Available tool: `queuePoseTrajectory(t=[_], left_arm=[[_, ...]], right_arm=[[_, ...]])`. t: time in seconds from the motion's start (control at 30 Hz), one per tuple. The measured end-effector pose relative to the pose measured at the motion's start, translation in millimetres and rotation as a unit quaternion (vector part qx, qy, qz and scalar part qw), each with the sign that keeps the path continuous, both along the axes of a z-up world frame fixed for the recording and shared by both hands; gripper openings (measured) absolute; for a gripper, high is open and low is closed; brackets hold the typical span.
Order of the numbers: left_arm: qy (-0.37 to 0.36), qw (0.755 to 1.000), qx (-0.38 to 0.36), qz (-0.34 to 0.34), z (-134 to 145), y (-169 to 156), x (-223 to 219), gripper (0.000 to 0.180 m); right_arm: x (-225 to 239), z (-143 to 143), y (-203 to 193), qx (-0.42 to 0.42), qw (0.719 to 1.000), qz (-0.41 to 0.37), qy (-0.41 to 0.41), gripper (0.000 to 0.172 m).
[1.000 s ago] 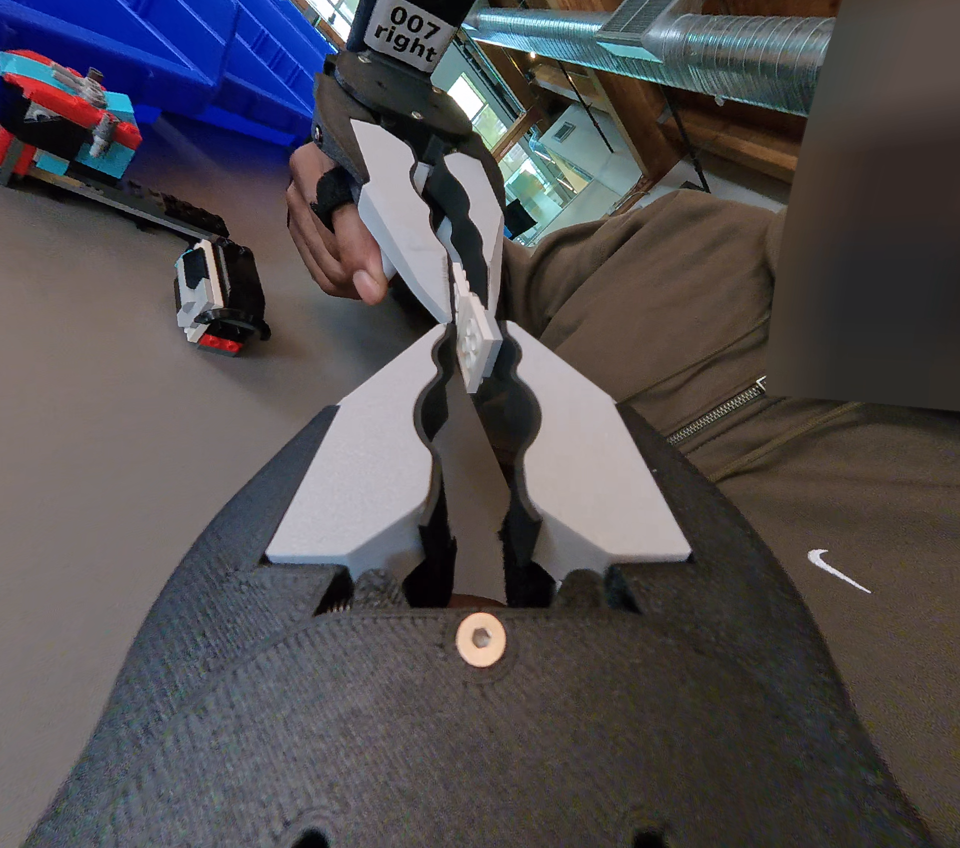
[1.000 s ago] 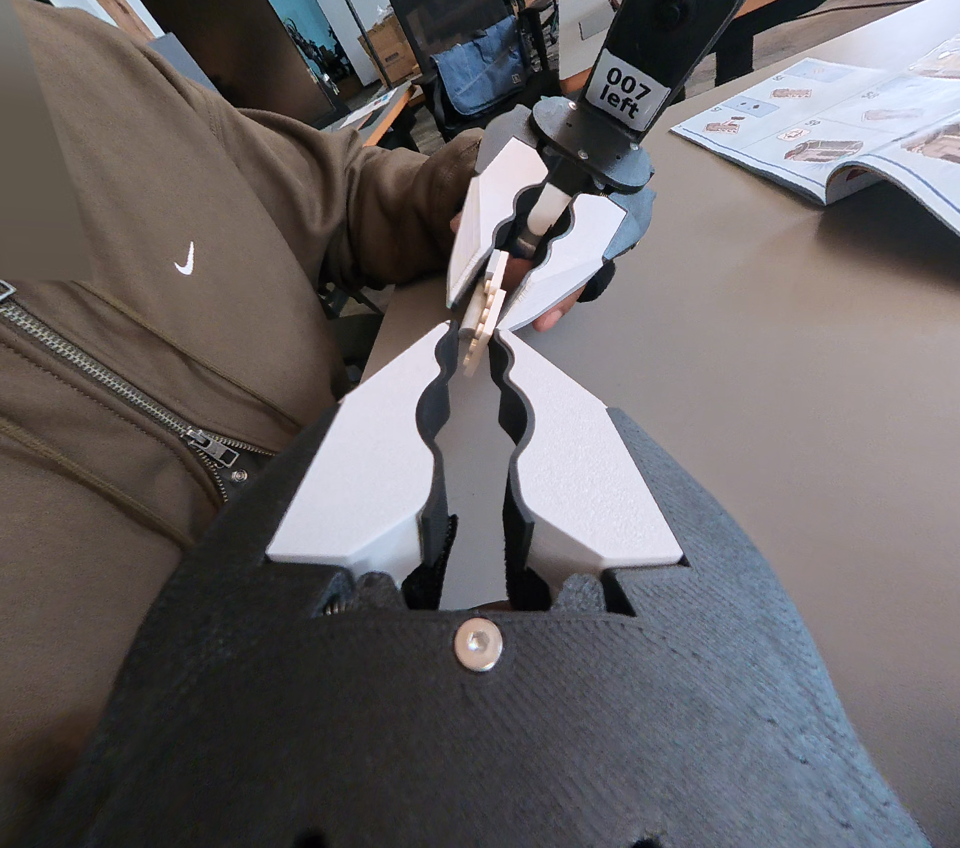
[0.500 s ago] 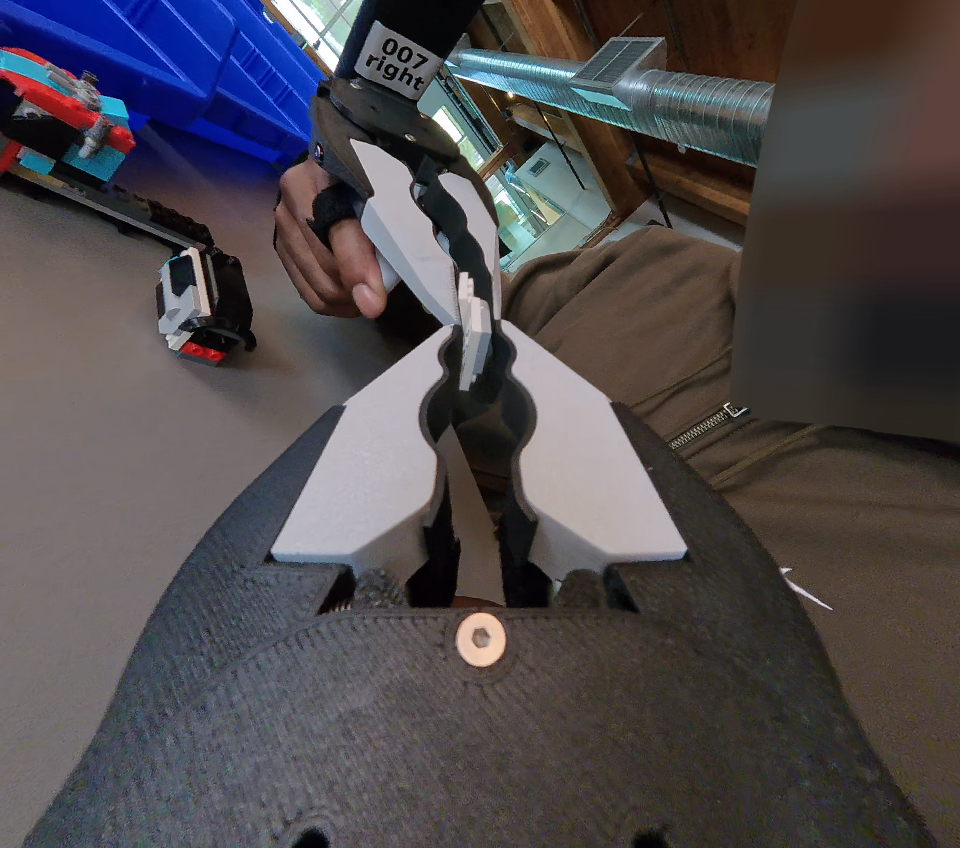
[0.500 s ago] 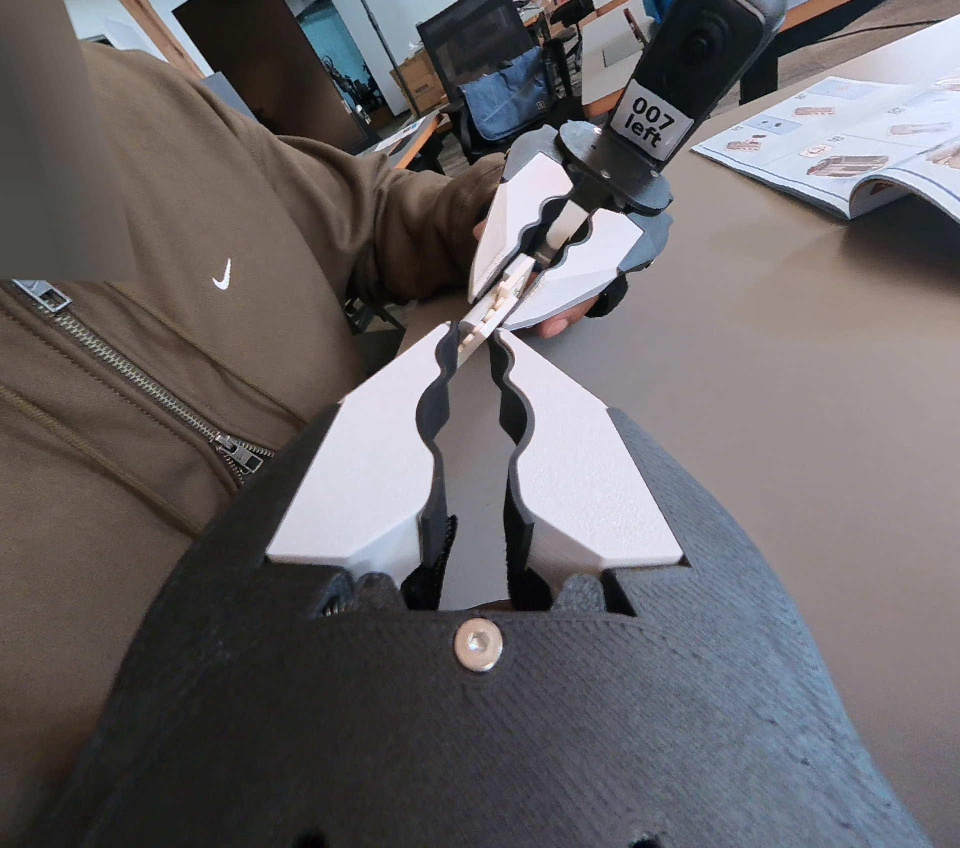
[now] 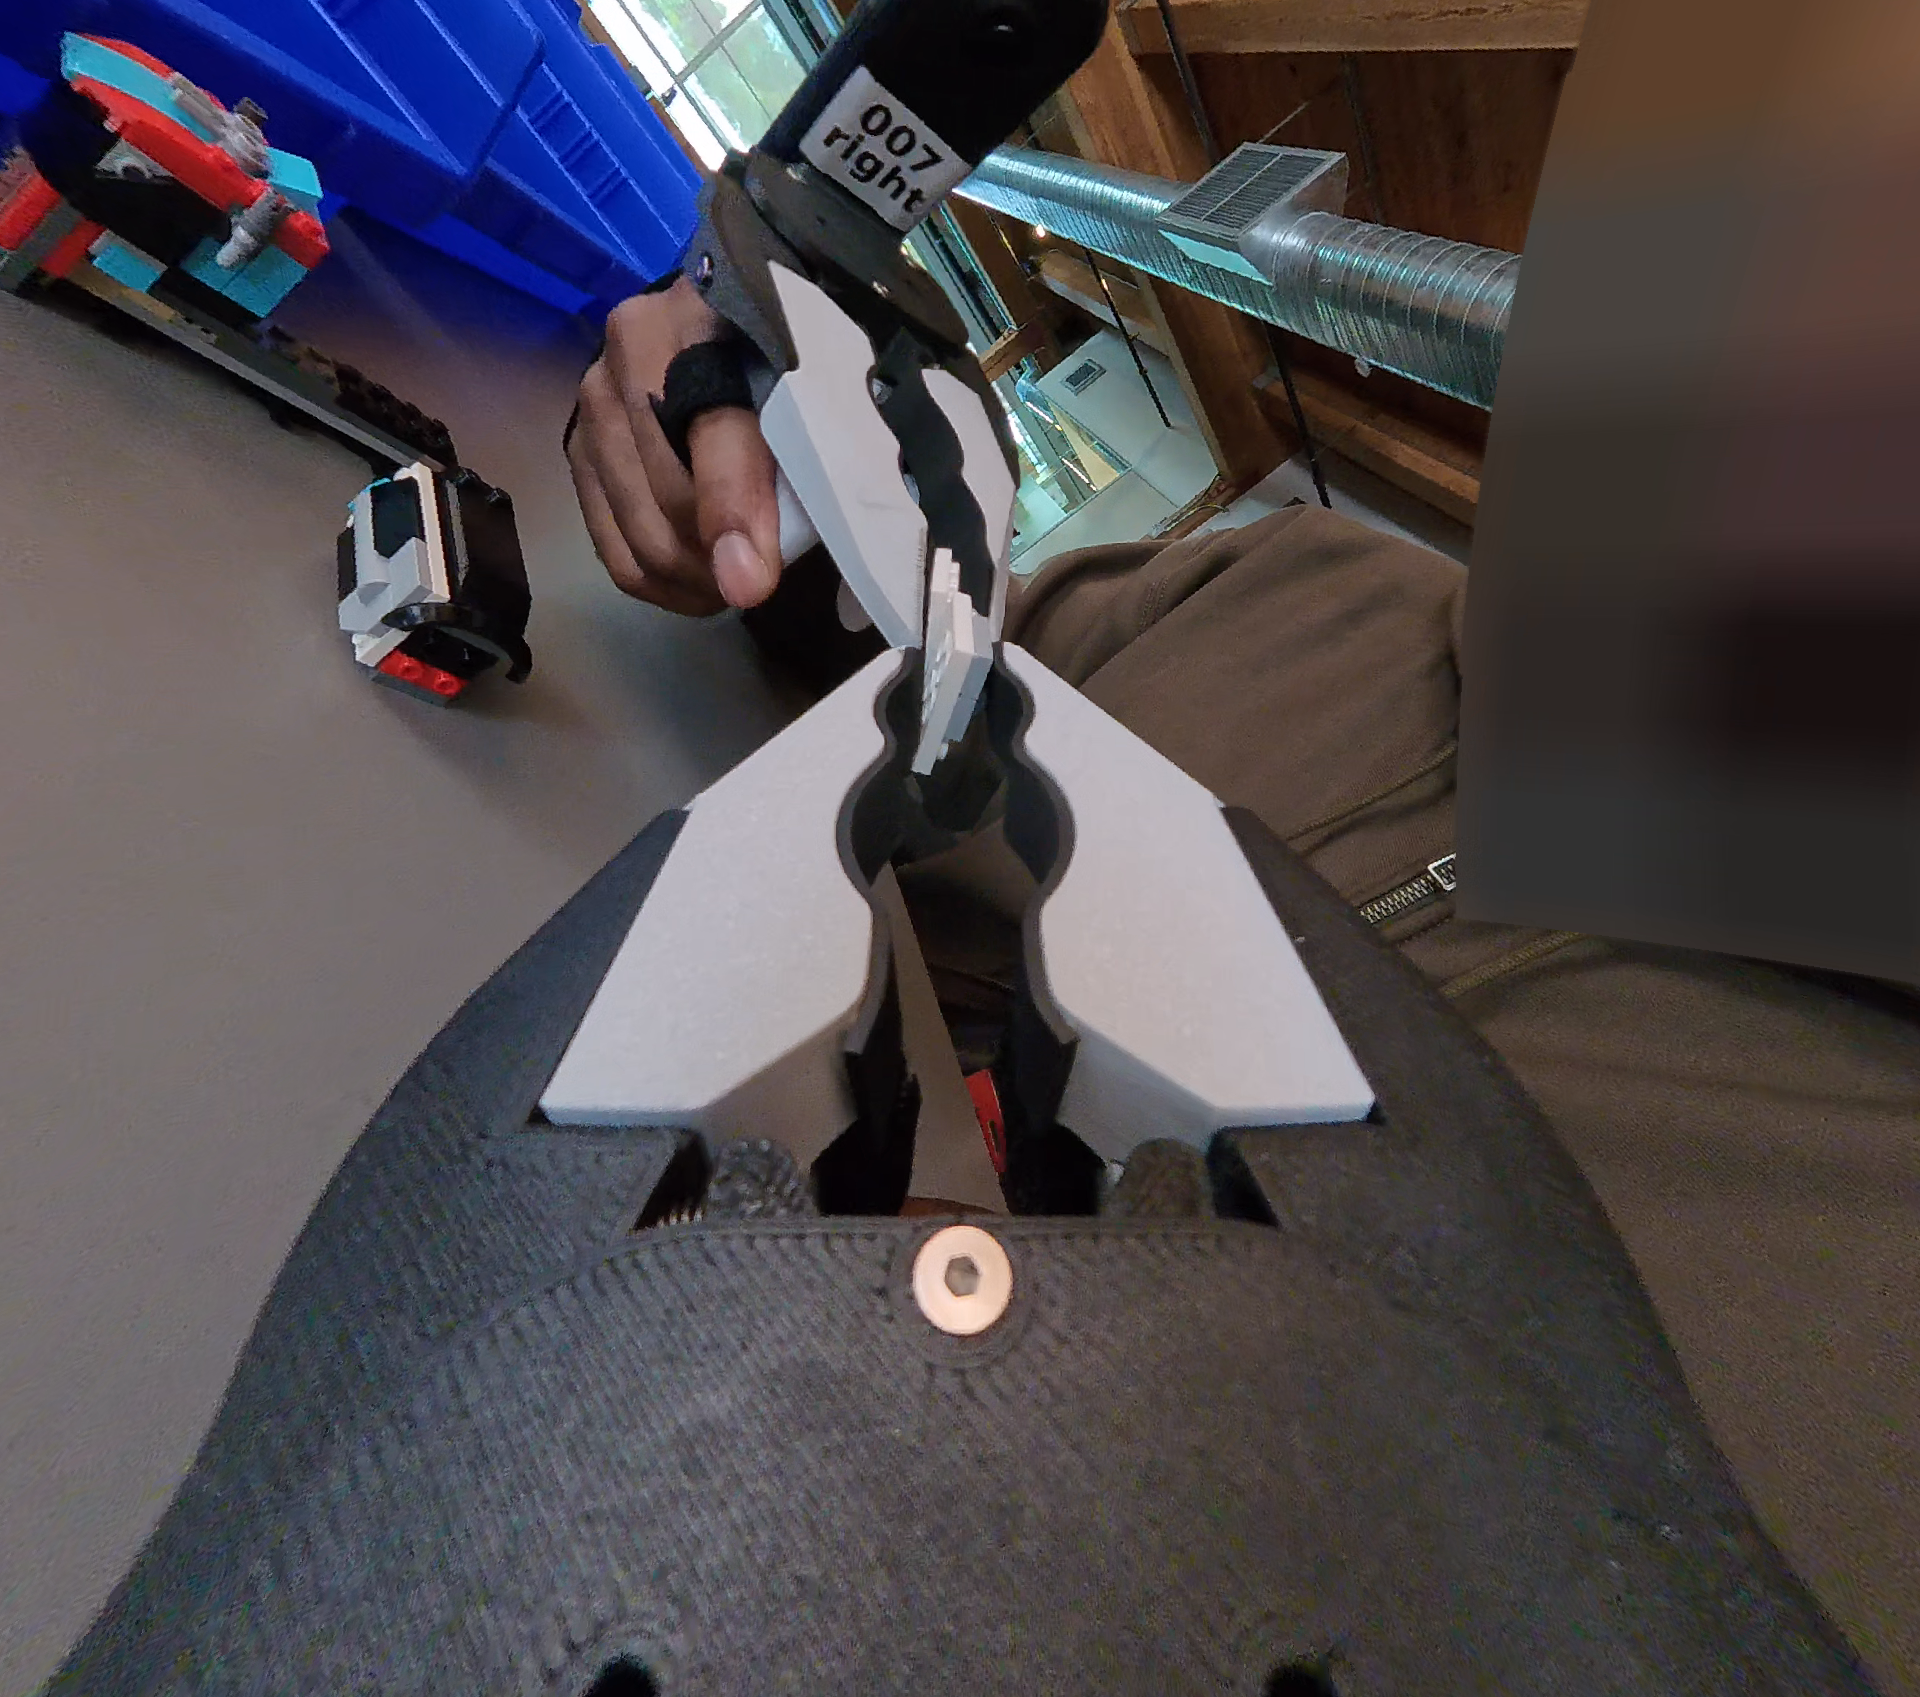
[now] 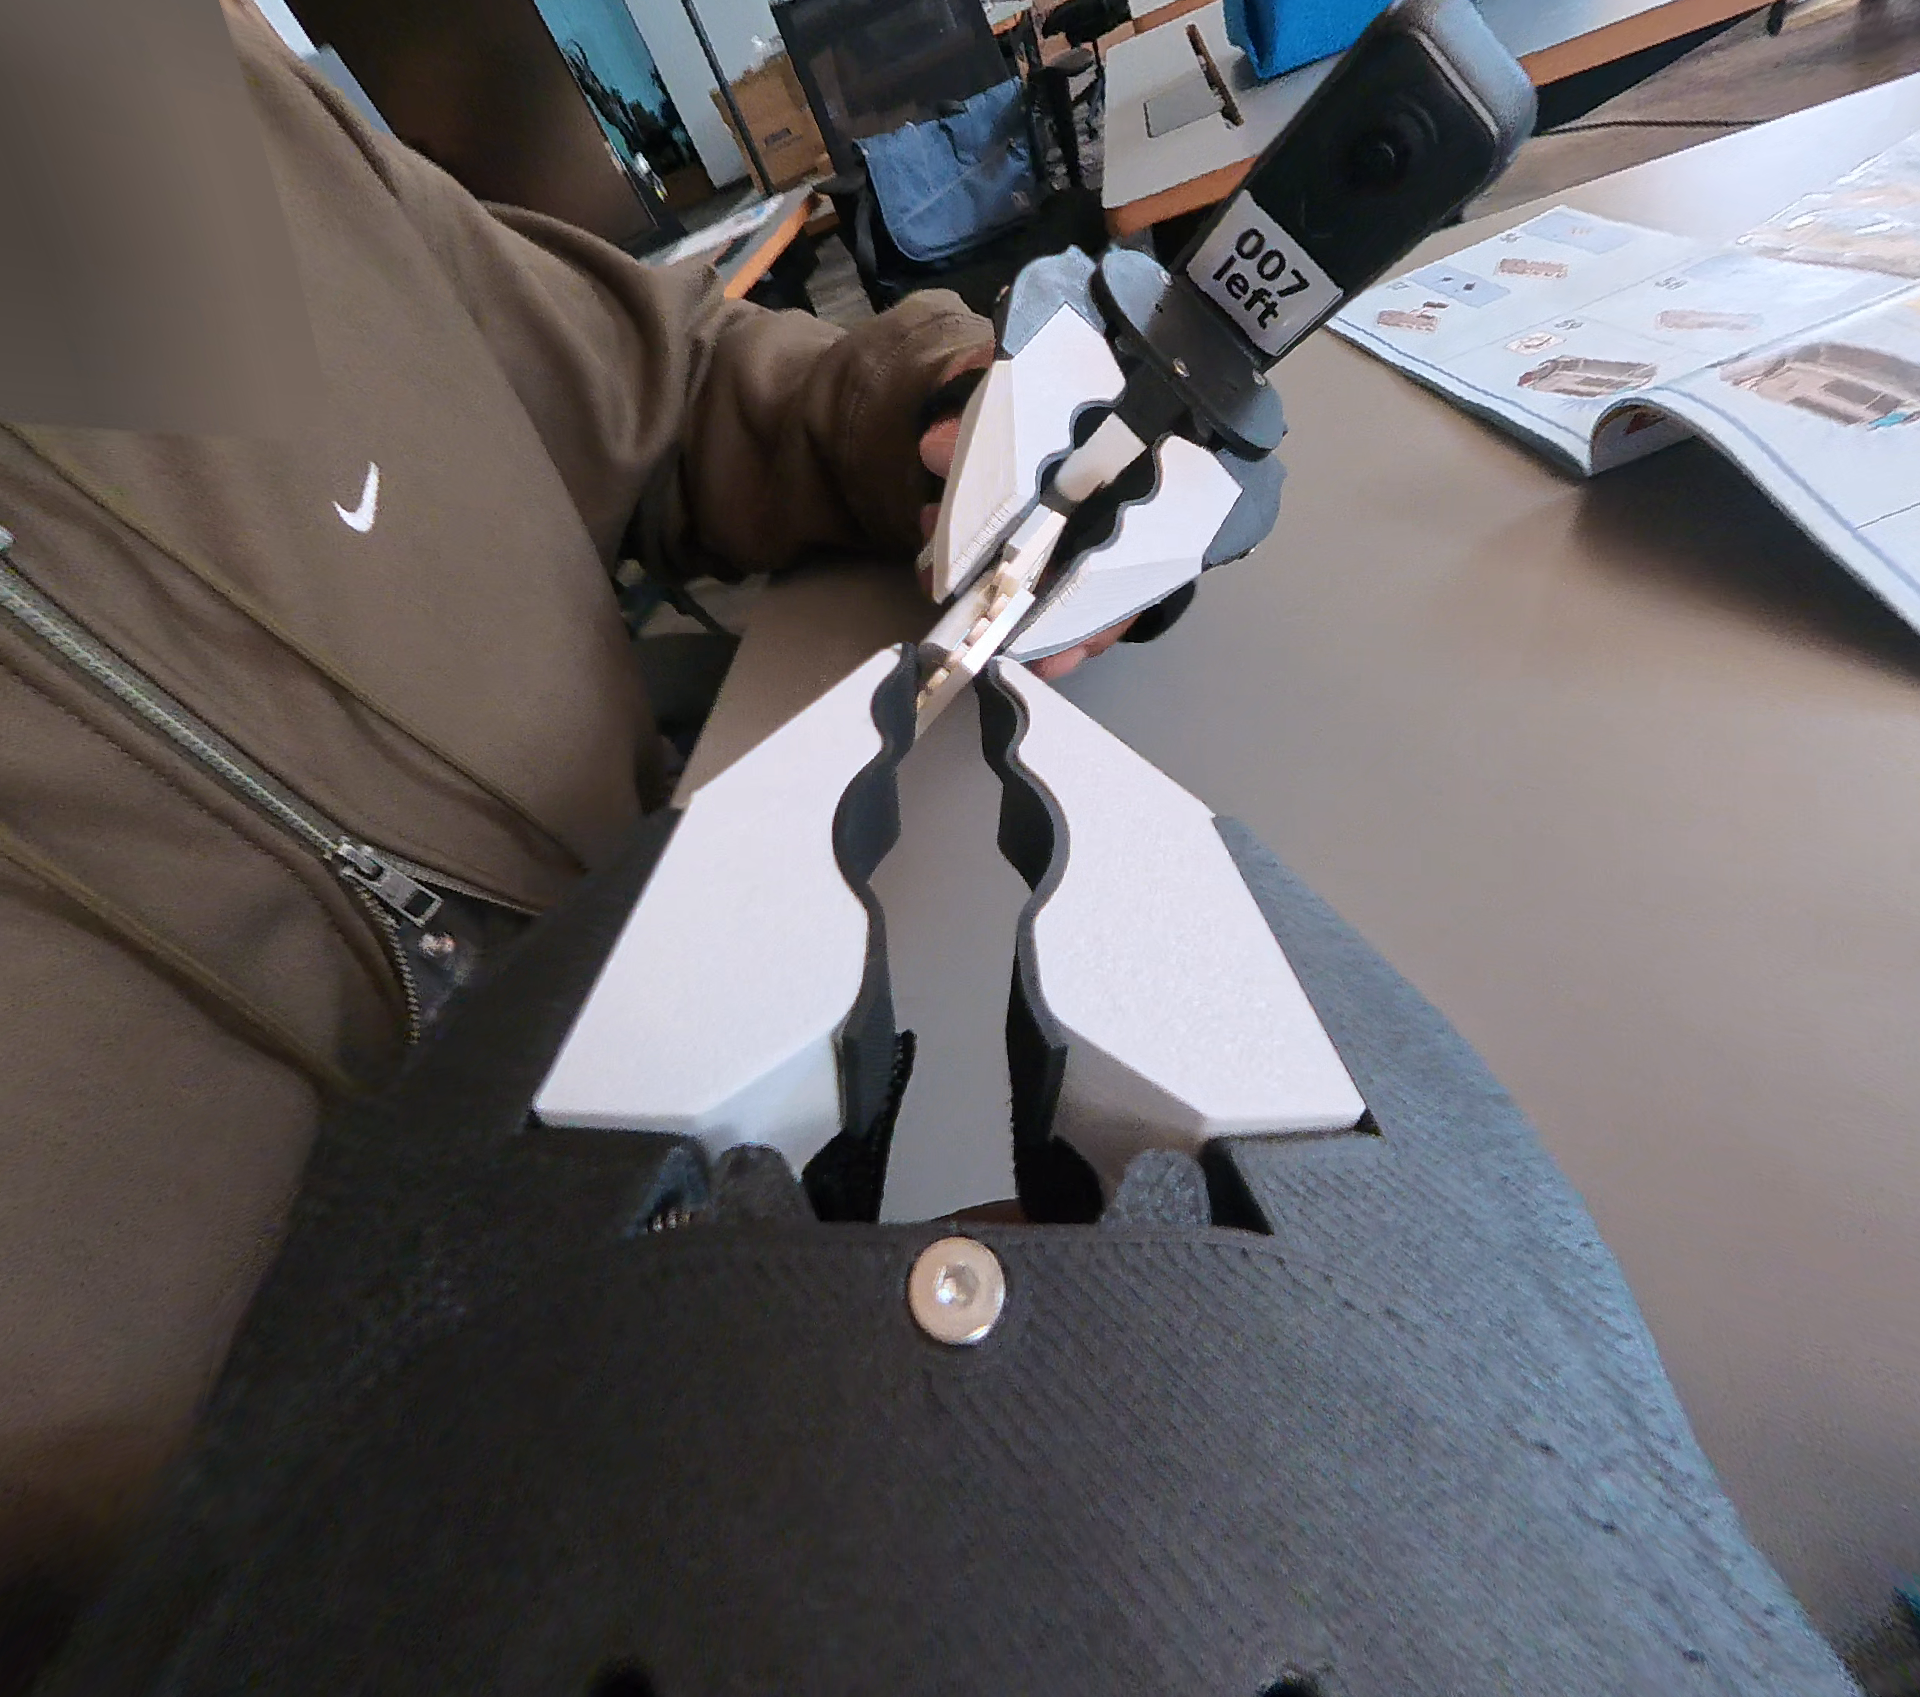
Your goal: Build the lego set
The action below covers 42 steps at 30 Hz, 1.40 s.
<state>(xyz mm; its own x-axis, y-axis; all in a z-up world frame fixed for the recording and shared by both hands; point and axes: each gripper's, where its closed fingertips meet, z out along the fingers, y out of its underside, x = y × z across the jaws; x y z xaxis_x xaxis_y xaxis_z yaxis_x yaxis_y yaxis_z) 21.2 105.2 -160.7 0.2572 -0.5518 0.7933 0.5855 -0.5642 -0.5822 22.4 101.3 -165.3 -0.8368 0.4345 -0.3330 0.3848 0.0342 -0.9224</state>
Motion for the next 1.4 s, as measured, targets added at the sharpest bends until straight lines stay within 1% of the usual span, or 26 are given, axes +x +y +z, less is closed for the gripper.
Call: queuePoseTrajectory(t=[0.2,0.4,0.87,1.03,1.2,1.4], left_arm=[[0.001,1.000,-0.023,-0.009,-5,0,2,0.012],[-0.004,1.000,-0.025,-0.010,-5,0,4,0.013],[0.013,1.000,0.017,-0.013,2,-2,12,0.014],[0.006,1.000,0.026,-0.014,4,-3,13,0.015],[-0.001,0.999,0.027,-0.016,5,-3,14,0.015],[0.038,0.998,0.053,-0.001,6,-3,15,0.018]], right_arm=[[2,-7,0,0.057,0.998,0.002,0.034,0.013],[4,-7,0,0.063,0.997,0.007,0.043,0.012],[9,1,-3,0.021,0.999,0.025,0.034,0.012],[10,3,-3,0.005,0.999,0.031,0.028,0.012],[11,4,-2,0.007,0.999,0.033,0.031,0.012],[13,6,-3,0.009,0.999,0.036,0.040,0.012]])
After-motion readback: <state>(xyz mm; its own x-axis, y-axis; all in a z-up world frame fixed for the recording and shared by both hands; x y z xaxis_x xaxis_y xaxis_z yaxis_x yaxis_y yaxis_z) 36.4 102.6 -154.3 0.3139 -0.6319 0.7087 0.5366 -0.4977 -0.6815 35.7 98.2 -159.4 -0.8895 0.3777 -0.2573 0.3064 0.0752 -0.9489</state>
